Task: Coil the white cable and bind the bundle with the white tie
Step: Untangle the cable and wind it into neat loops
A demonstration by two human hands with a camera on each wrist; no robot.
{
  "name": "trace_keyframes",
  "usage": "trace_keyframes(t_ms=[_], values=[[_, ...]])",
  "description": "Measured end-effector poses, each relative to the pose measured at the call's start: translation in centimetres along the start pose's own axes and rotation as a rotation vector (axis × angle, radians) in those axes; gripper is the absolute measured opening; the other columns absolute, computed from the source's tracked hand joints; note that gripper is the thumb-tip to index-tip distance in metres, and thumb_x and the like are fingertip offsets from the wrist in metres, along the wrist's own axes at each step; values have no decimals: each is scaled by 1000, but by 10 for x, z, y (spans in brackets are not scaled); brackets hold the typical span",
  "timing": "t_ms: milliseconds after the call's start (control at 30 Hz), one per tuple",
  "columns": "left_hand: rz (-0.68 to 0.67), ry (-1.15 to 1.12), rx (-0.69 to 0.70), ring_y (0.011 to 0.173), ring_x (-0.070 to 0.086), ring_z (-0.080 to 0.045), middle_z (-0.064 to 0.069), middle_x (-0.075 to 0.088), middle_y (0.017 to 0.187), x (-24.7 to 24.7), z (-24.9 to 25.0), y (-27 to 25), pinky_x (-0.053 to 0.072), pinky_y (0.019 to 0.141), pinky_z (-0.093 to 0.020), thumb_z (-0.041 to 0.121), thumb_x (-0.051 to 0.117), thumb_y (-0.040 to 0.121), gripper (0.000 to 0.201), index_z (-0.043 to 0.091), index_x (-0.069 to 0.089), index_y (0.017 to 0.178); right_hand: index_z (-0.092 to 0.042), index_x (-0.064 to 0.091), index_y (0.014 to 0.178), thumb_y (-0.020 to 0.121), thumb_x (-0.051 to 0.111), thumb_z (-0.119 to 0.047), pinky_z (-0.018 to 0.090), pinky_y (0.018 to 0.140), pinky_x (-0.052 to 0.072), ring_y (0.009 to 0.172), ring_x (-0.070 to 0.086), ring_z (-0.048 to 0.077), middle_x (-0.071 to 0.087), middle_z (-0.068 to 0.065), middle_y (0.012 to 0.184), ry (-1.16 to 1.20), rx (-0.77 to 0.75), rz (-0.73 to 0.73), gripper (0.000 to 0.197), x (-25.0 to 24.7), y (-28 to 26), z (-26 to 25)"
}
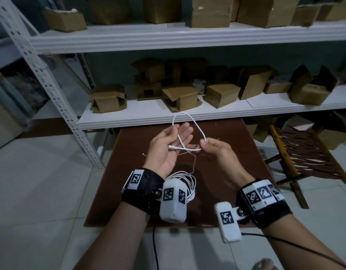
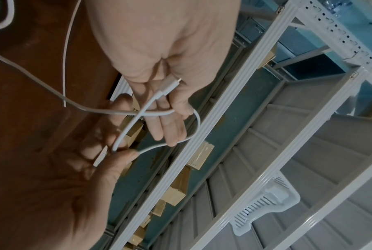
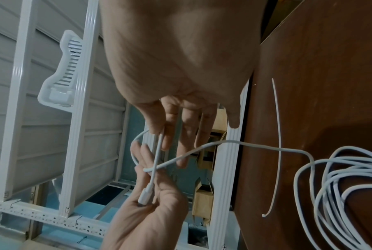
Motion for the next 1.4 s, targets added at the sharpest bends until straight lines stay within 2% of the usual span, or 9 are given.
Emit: trace_keyframes(t_ms=[133,267,500,667,800,933,1100,1267,1400], values=[[14,-36,10,90,81,-24,-15,81,99,-3,3,1,66,74,-33,1,47,107,13,1,60,106,-1,68,88,97,68,-10,41,91,53,83,71,28,73,27,99,41,24,-32,13,3,-2,1],[16,-37,26,89,81,-24,-16,81,98,-5,3,3,66,76,-33,0,48,107,12,-1,60,108,7,66,99,86,77,4,23,73,53,74,63,19,67,21,87,-62,-47,2,17,5,-2,1],[33,24,26,94,80,-26,-17,80,104,-7,-4,5,65,88,-37,4,55,105,11,0,64,110,8,62,93,85,73,15,9,54,45,47,54,-2,60,-9,50,-125,-135,92,16,7,-2,-7],[3,114,-101,112,76,-30,-18,77,119,-4,-4,3,58,103,-44,27,60,105,26,5,65,118,7,61,85,84,74,15,12,56,50,52,63,3,68,3,60,-94,-140,124,15,9,-3,-7],[-118,260,-200,127,68,-30,-15,75,129,-3,-6,-1,46,116,-48,41,59,102,53,-1,64,134,10,62,100,89,69,16,11,50,46,45,57,-1,64,-4,52,-41,-186,184,14,10,-4,-9],[-210,454,-139,129,67,-24,-11,74,132,-5,-9,0,43,119,-52,19,62,103,37,1,66,135,8,62,101,90,69,15,11,48,46,45,58,-1,64,-4,53,-7,-202,240,15,8,-1,-9],[-208,529,-72,130,66,-23,-11,73,133,-9,-16,3,41,121,-50,-2,60,101,33,1,69,132,0,60,79,88,73,12,16,50,52,50,64,5,68,4,60,8,-171,260,19,8,1,-6],[-161,491,-29,127,68,-28,-18,75,127,-14,-18,8,45,117,-52,2,59,102,21,-1,74,118,-2,63,79,87,76,9,19,55,56,59,71,12,71,15,75,22,-141,244,19,10,2,-6],[-154,519,-9,120,72,-21,-13,77,123,-12,-18,8,51,111,-42,9,57,106,20,7,76,111,0,62,82,90,72,10,15,52,52,53,67,6,73,6,66,-8,-128,201,16,11,1,-6]])
Point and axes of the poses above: each hand's wrist, its own y-axis towards the middle knuckle, its own x-axis out of the palm, z = x × y, the point moved 1 cm from there along y, towards the middle knuckle
